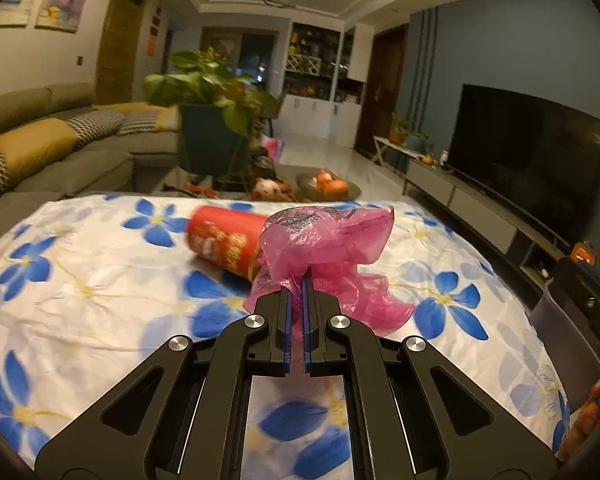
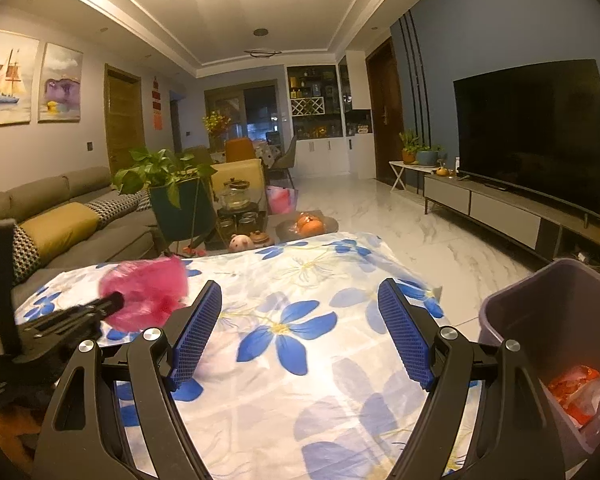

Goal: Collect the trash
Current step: 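Grasp the pink plastic bag with the left tool, then grasp the red paper cup with the right tool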

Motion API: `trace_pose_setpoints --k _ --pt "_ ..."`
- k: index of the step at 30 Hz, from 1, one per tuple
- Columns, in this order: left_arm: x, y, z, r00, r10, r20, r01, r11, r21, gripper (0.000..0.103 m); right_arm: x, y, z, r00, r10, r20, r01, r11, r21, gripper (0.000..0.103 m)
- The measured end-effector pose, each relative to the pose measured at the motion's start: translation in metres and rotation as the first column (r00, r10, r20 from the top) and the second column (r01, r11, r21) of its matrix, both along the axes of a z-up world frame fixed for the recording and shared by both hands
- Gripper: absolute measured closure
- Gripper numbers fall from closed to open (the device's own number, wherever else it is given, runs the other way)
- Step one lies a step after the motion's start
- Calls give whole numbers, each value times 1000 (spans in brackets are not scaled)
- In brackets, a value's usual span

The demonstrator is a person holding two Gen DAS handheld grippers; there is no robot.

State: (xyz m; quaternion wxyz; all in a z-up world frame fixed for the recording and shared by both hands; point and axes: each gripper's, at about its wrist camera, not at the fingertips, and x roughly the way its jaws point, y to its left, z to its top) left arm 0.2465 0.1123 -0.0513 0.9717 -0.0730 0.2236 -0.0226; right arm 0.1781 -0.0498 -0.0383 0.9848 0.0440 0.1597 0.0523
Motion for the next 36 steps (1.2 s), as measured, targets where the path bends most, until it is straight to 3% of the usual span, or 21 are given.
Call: trace_pose_setpoints --k 11,18,22,27,30,36 --pt "-22 55 15 991 124 44 -124 992 -12 100 24 62 -8 992 118 -41 -119 992 -28 25" --pt "-12 99 19 965 259 37 -260 966 2 100 40 101 -14 982 177 -68 -181 982 -59 25" --pt "-9 122 9 971 239 -20 -240 969 -56 100 47 118 -19 977 199 -80 -205 976 -75 25" --pt "-13 122 -2 977 209 -42 -211 976 -46 100 53 127 -21 974 213 -83 -219 973 -71 25" --pt "-25 123 0 984 175 -31 -177 979 -96 100 54 129 -20 973 217 -80 -223 972 -69 25" --pt "-52 120 9 985 173 17 -171 982 -85 100 55 143 -21 965 246 -87 -253 965 -75 25"
